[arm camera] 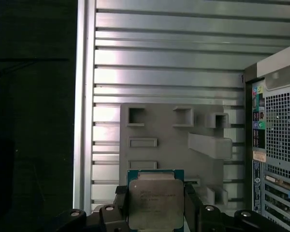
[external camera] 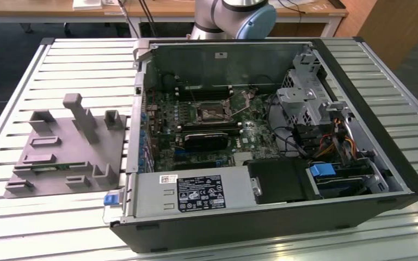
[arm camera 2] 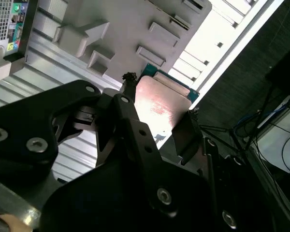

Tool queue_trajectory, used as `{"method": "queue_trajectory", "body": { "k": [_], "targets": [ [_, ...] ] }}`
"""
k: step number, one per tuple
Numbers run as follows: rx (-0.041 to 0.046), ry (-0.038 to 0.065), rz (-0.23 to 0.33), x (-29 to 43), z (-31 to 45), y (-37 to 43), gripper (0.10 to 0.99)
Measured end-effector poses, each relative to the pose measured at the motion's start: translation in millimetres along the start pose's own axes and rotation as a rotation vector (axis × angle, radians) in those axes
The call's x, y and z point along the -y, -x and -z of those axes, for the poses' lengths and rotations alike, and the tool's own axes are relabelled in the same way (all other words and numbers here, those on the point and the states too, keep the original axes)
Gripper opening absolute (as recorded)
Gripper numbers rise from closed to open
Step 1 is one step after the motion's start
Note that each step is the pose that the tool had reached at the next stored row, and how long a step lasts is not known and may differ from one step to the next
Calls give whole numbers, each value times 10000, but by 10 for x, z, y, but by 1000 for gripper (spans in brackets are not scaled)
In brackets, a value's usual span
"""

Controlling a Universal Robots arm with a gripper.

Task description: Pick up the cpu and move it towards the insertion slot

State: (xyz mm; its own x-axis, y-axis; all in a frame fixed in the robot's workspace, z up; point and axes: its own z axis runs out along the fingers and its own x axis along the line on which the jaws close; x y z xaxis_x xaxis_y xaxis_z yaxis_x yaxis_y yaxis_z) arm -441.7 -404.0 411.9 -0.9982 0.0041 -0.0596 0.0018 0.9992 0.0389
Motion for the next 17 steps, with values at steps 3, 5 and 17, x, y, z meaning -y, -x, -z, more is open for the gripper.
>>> {"method": "queue_trajectory", "body": {
  "k": [3,5,17],
  "targets": [
    [1,0,1,0,2,0,541],
    [-2,-2,1,0,3,19,541],
    [-27,-1,-1,-1,-16,316,541]
  ]
}}
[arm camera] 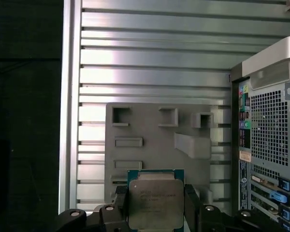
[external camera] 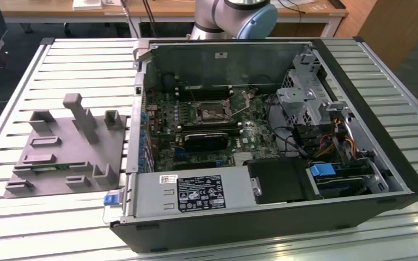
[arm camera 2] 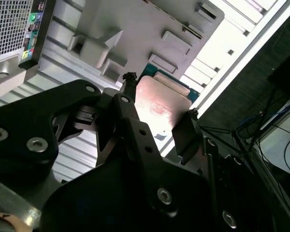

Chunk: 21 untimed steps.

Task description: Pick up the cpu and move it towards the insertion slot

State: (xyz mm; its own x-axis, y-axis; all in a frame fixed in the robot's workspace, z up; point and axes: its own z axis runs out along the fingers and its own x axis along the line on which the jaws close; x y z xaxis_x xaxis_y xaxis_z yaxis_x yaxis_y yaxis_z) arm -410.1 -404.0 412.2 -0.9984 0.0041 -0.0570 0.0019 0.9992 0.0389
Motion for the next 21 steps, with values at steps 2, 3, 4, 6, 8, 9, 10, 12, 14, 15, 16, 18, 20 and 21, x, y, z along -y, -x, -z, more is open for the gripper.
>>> {"method": "queue_trajectory", "body": {
  "k": [2,3,4,6,8,9,10,12,14,15,16,18,20,21],
  "targets": [
    [-6,-1,0,0,-3,55,541],
    [-7,-1,0,0,-4,80,541],
    [-9,-1,0,0,-6,106,541],
    [-12,-1,-1,-1,-9,151,541],
    [-14,-1,-1,-1,-11,195,541],
    [-16,-1,-1,-1,-12,217,541],
    [-16,-1,-1,0,-13,236,541],
    [-17,0,-1,-1,-16,275,541],
    [-19,0,-1,-1,-18,315,541],
    [-21,-1,-1,-1,-19,334,541],
    [-22,-1,-1,-1,-20,353,541],
    [-23,-1,-1,-1,-22,390,541],
    [-24,0,-1,-1,-25,428,541],
    [-25,0,-1,-1,-26,447,541]
  ]
}}
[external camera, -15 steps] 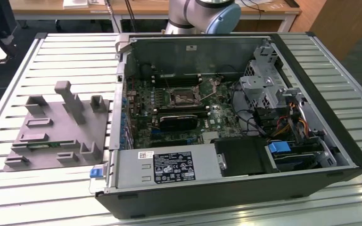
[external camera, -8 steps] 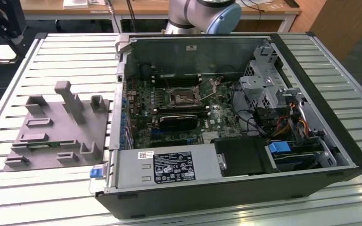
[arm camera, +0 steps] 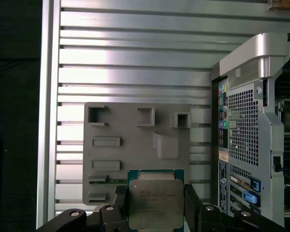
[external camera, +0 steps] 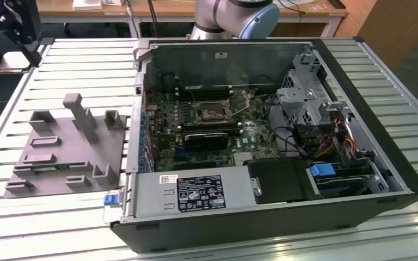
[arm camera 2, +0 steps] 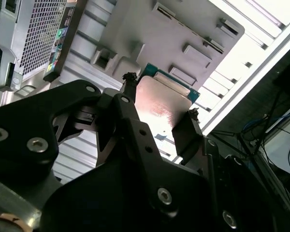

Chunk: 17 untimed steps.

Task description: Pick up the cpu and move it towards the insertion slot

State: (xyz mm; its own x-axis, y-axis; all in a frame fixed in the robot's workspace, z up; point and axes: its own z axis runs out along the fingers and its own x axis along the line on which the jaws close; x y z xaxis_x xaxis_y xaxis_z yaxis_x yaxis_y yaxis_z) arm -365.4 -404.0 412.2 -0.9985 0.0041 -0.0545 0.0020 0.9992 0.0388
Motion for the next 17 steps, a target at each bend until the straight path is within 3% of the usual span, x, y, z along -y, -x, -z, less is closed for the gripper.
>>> {"method": "queue_trajectory", "body": {
  "k": [6,17],
  "targets": [
    [-8,0,-1,0,-7,134,541],
    [-31,-1,-1,-1,-26,488,541]
  ]
}}
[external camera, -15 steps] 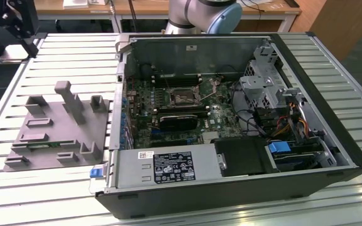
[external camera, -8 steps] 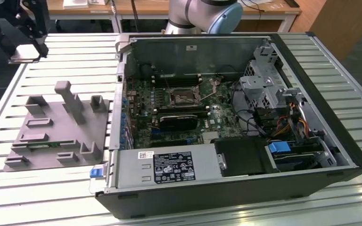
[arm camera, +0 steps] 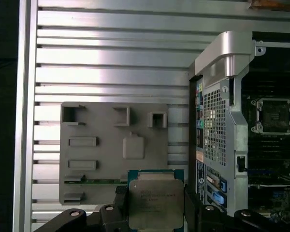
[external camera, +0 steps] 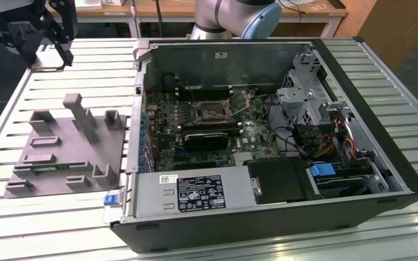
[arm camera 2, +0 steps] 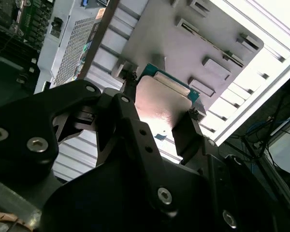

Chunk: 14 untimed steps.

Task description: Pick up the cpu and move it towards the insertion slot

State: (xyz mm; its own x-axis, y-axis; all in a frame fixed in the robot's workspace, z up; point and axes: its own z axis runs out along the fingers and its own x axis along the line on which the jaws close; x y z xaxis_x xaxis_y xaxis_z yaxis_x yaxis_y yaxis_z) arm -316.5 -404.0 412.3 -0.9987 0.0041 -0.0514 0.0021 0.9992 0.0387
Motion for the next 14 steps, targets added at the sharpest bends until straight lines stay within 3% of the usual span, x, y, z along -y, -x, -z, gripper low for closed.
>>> {"method": "queue_trajectory", "body": {
  "k": [14],
  "targets": [
    [-19,1,-1,-1,-22,420,541]
  ]
}}
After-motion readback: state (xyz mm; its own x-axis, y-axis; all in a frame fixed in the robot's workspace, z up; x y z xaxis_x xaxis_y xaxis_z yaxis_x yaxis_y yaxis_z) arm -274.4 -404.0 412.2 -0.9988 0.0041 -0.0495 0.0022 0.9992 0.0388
